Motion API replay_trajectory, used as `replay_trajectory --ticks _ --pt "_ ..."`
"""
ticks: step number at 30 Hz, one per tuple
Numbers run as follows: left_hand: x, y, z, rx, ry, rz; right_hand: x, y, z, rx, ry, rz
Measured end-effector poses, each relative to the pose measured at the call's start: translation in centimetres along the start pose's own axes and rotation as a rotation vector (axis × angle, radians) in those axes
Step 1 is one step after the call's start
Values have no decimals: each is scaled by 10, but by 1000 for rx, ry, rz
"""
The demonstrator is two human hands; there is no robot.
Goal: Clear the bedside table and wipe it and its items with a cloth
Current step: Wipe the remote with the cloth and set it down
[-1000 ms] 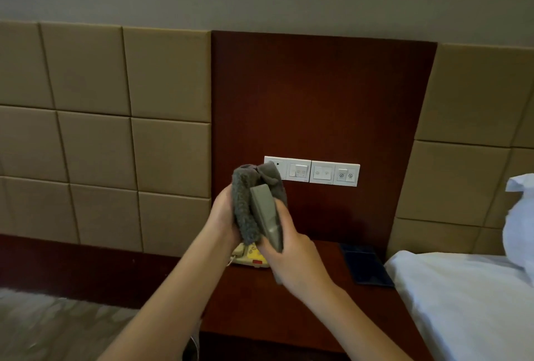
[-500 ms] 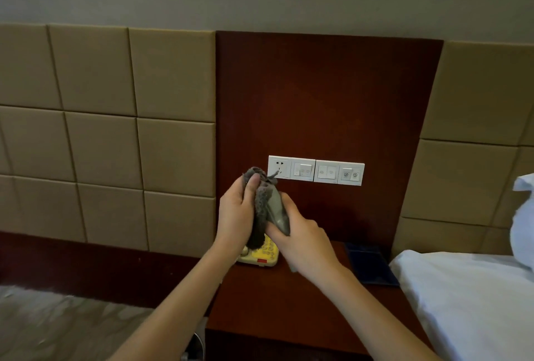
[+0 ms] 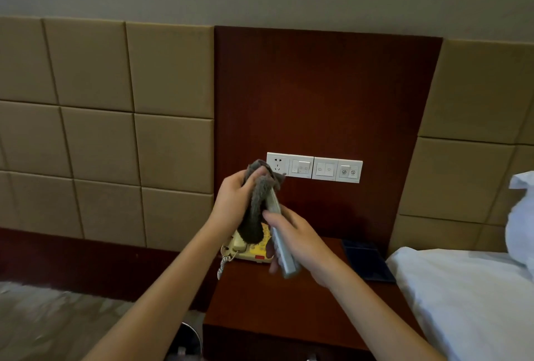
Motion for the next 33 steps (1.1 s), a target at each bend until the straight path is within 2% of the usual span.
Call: replay_trajectory --ticks 5,7,15,18,22,26,30,33 --pt "10 1 -11 95 -42 -53 0 -4 2 -541 106 -58" --pt "12 1 -18 122 -57 -42 1 -7 5 -650 130 -55" --pt "0 2 -1 -16 -84 -33 -1 -15 15 -686 135 65" --pt "4 27 -2 -248 56 16 -8 -11 15 -708 122 182" --pt "20 61 -17 -513 228 63 -19 -16 16 -943 175 358" --pt "49 71 -39 -778 419 -74 -24 -36 23 -961 189 528" --pt "38 63 -46 -848 426 -94 -14 -28 36 -995 285 467" --pt "10 49 -39 -705 308 -40 -7 -14 37 -972 295 378"
Point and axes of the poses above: each hand's wrist, its own x-axis away from the middle knuckle, its own y-axis out of the palm, z = x × y, the point moved 1 cm from there along -x, towards the middle knuckle, and after that the axes turned 10 degrees about -y, right-handed, at the moved point
